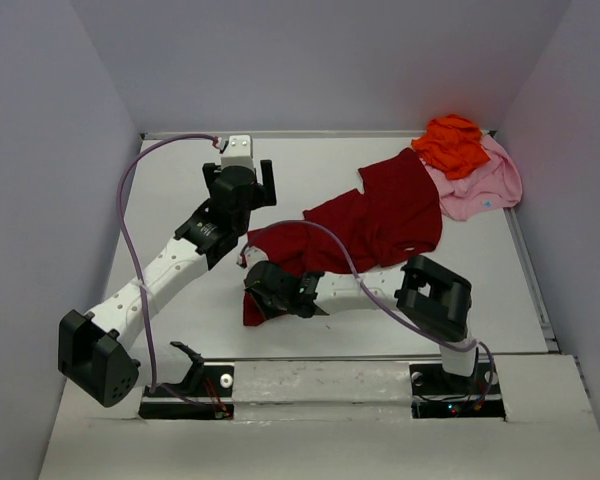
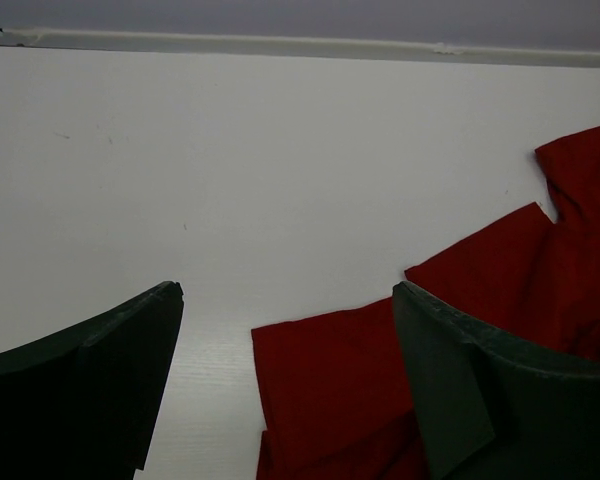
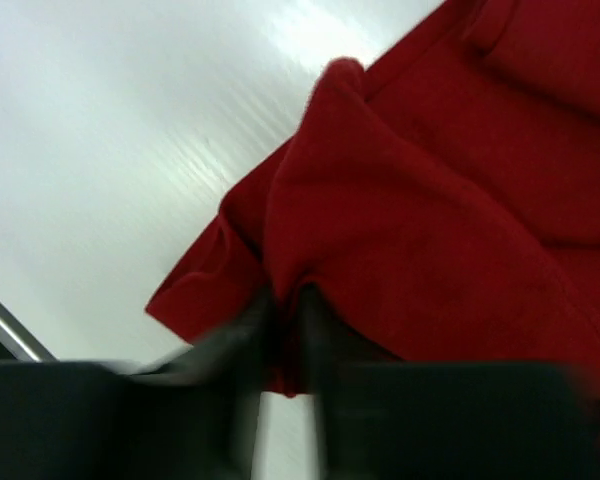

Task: Fold and stack the t-shirts
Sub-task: Move the crumpled T-shirt to the center of the board.

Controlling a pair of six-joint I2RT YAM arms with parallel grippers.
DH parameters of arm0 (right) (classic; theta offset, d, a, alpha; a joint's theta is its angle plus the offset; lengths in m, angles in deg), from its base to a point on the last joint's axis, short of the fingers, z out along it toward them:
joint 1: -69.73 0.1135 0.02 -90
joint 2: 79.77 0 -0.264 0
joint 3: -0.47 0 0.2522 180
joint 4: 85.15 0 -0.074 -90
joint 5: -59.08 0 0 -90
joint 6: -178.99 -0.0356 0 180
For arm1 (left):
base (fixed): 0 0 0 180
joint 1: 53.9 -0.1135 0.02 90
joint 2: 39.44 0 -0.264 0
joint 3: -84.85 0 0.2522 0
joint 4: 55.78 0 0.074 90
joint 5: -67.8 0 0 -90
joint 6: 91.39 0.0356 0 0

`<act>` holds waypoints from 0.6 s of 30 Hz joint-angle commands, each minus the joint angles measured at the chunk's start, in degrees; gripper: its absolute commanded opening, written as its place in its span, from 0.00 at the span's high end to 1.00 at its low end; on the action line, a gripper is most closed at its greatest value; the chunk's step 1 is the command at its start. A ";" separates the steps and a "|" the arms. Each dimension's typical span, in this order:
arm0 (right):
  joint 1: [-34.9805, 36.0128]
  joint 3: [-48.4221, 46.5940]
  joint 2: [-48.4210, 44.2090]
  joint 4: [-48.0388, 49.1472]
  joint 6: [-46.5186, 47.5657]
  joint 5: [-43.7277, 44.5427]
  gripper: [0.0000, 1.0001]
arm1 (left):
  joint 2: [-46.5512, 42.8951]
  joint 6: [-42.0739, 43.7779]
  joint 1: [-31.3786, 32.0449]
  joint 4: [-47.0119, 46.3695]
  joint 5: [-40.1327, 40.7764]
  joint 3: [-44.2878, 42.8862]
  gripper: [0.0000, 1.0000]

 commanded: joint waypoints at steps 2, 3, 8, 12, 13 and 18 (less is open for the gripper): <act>-0.65 -5.12 -1.67 -0.40 -0.88 5.81 0.56 | -0.62 -0.24 0.23 -1.07 1.90 -1.33 0.04; -0.65 -5.12 -2.64 -1.10 -0.62 8.52 0.51 | -0.62 -0.16 0.23 -0.99 1.90 -1.33 0.05; -5.21 -2.05 -10.63 -4.71 0.97 13.73 0.26 | -0.80 -0.42 0.23 -0.98 1.19 -1.41 0.05; -13.12 5.14 -18.80 -5.15 0.61 16.01 0.29 | -0.54 -0.51 0.23 -0.81 0.84 -1.50 0.04; -16.44 6.12 -19.60 -5.41 0.70 16.54 0.30 | -0.54 -0.51 0.23 -0.81 0.75 -1.50 0.04; -24.55 9.21 -19.97 -6.38 -0.09 21.97 0.48 | -0.45 -0.51 0.23 -0.72 0.49 -1.59 0.05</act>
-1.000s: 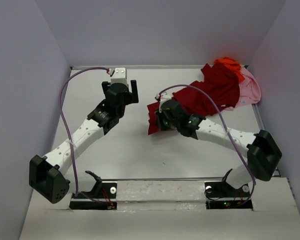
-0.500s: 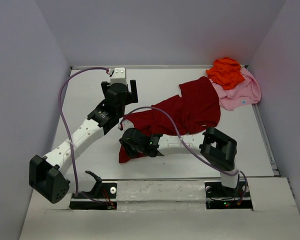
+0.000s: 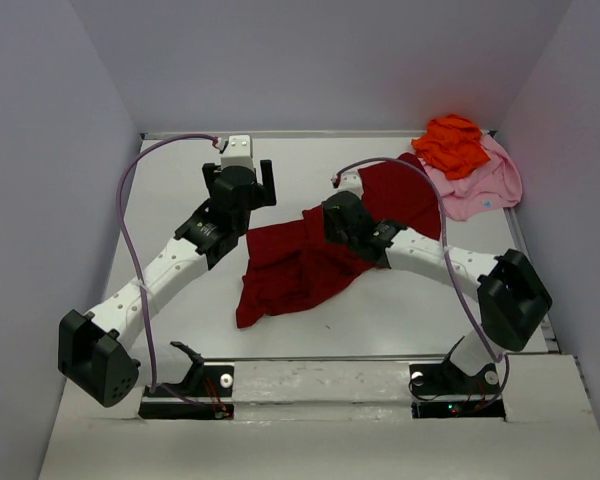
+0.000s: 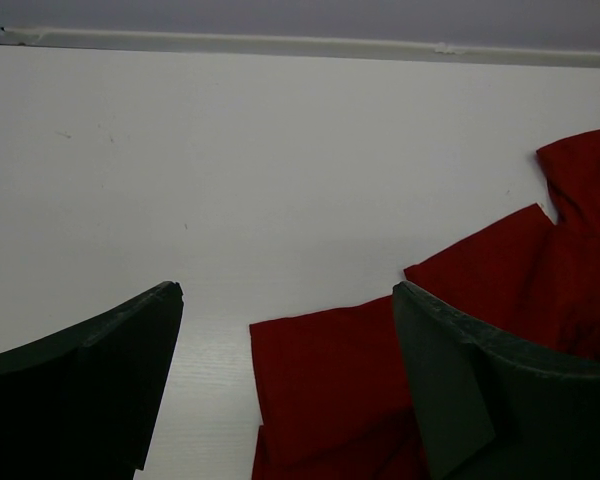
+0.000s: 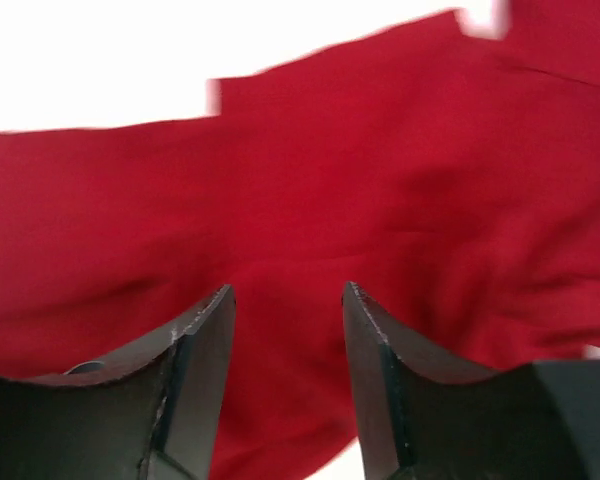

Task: Fold and stack the t-shirts
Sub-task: Move the crumpled T-shirt to the center of the board, then flatten out the crumpled T-shirt at the center of the board.

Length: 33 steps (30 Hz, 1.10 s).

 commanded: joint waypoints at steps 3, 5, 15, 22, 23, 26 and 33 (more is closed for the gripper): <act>-4.98 1.87 3.23 -3.00 -0.94 8.69 0.48 | -0.10 -0.35 0.23 -0.70 -0.08 -1.68 0.05; -5.69 0.29 6.56 -4.66 -0.94 11.23 0.48 | 0.17 -0.44 0.23 -0.61 -0.08 -1.50 0.04; -9.29 -0.25 12.55 -6.34 -1.82 12.56 0.46 | 0.43 -0.44 0.59 -0.52 -0.25 -1.76 0.05; -9.82 -1.21 16.85 -4.94 -2.44 7.12 1.00 | 0.26 -0.53 0.67 -0.52 -0.34 -1.76 0.05; -9.82 -1.65 17.47 -4.67 -2.44 6.51 1.00 | 0.26 -0.53 0.59 -0.52 -0.34 -1.68 0.04; -9.82 -3.49 19.75 -4.06 -1.83 5.53 1.00 | 0.17 -0.53 0.67 -0.52 -0.08 -1.59 0.05; -9.82 -8.42 14.43 -4.85 -0.07 1.50 1.00 | 0.43 -0.09 0.67 -0.52 0.71 -1.76 0.04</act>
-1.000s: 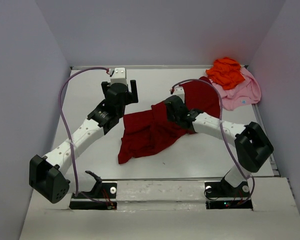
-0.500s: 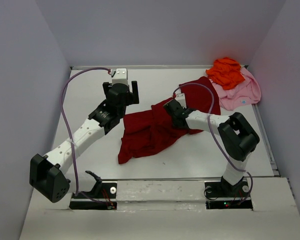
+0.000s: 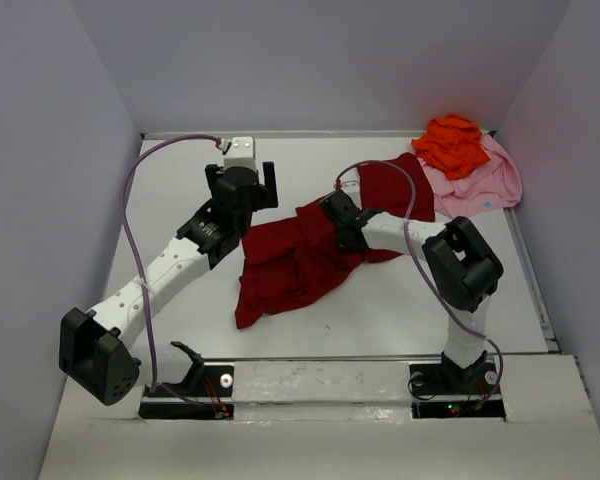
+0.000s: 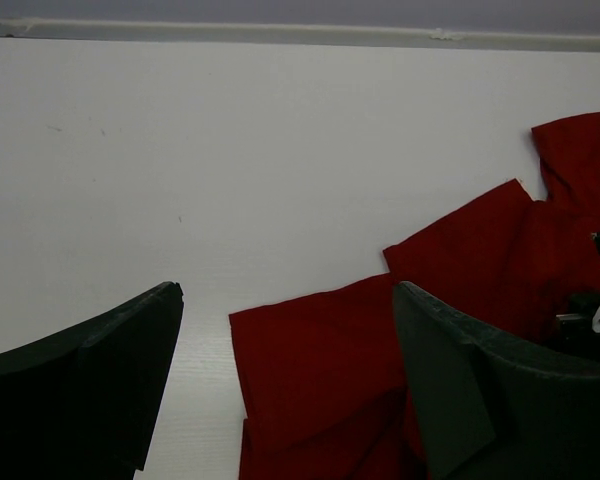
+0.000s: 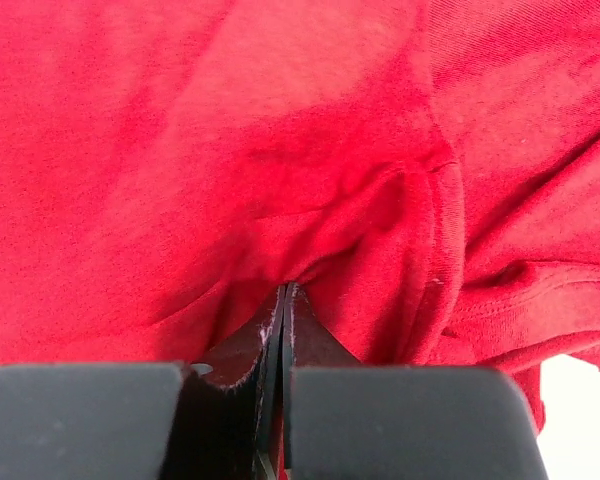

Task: Fold and stack the t-shirts
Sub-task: Flatten out the crumpled T-shirt at the center of the board.

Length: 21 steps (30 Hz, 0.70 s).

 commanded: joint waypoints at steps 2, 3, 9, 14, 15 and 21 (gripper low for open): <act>0.61 -1.01 -7.72 0.99 1.01 -4.85 1.00 | -0.27 0.06 0.28 -1.24 1.32 -1.76 0.04; 1.39 -0.22 -10.78 0.73 1.10 -4.85 1.00 | -0.27 0.06 0.37 -1.24 1.32 -1.76 0.05; 6.58 8.12 -21.43 -0.15 -0.30 -5.21 1.00 | -0.53 0.15 0.28 -1.33 1.24 -1.85 0.05; 15.71 13.40 -26.97 -3.66 -5.91 -3.27 1.00 | -0.27 0.24 0.28 -1.24 1.41 -1.85 0.05; 16.95 15.24 -27.50 -4.28 -7.06 -3.53 1.00 | -0.27 0.15 0.37 -1.24 1.41 -1.94 0.04; 25.74 20.35 -29.26 -6.83 -15.86 -5.47 1.00 | -0.09 0.06 0.37 -1.16 1.32 -1.94 0.04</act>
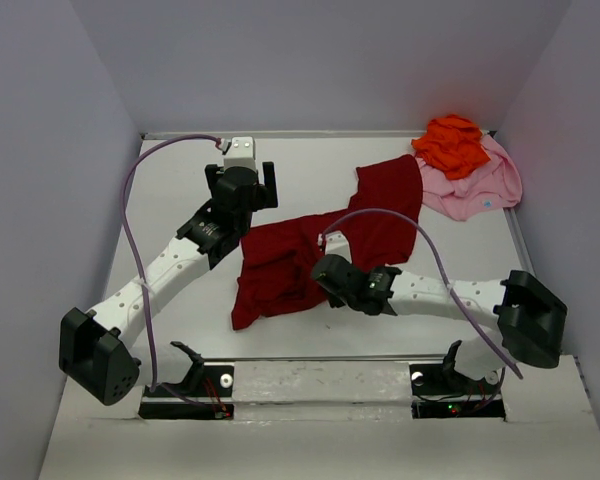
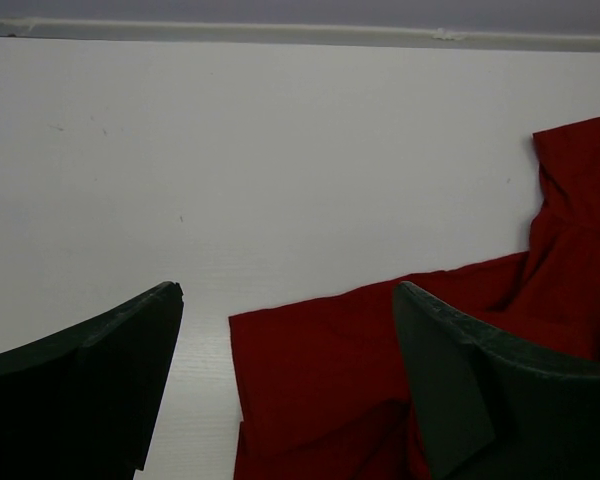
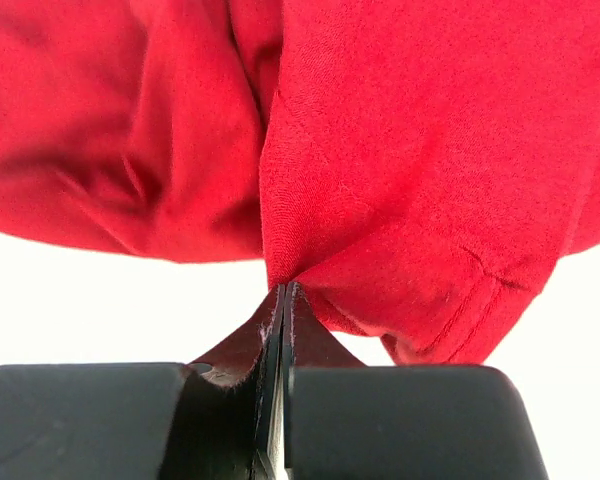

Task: Fold and stack the t-shirts
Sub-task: Flatten out the crumpled T-shirt at the center of the board.

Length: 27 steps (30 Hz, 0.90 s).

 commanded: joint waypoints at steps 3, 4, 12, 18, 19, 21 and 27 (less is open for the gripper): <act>5.17 2.98 -1.75 -3.23 -9.01 -1.60 1.00 | 0.26 0.04 0.35 -1.09 1.02 -1.94 0.05; 5.17 2.81 -1.48 -3.84 -9.45 -1.17 0.97 | 0.34 -0.05 0.26 -1.09 0.93 -2.03 0.05; 5.70 -4.64 -3.24 -10.08 -4.53 13.32 0.28 | 0.61 -0.13 0.35 -0.91 0.93 -1.94 0.04; -1.67 -6.78 -2.80 -9.75 -1.90 17.29 0.29 | 0.52 -0.14 0.35 -0.83 1.10 -2.03 0.04; -3.34 -5.29 -2.54 -8.86 -1.46 16.25 0.30 | 0.43 -0.14 0.35 -0.83 1.10 -2.03 0.05; -8.26 -3.62 -1.31 -5.70 -0.75 15.10 0.32 | 0.35 -0.22 0.26 -0.83 1.02 -1.85 0.05; -13.72 0.61 5.19 0.54 -0.48 14.13 0.37 | 0.43 -0.31 0.35 -0.74 0.67 -2.03 0.04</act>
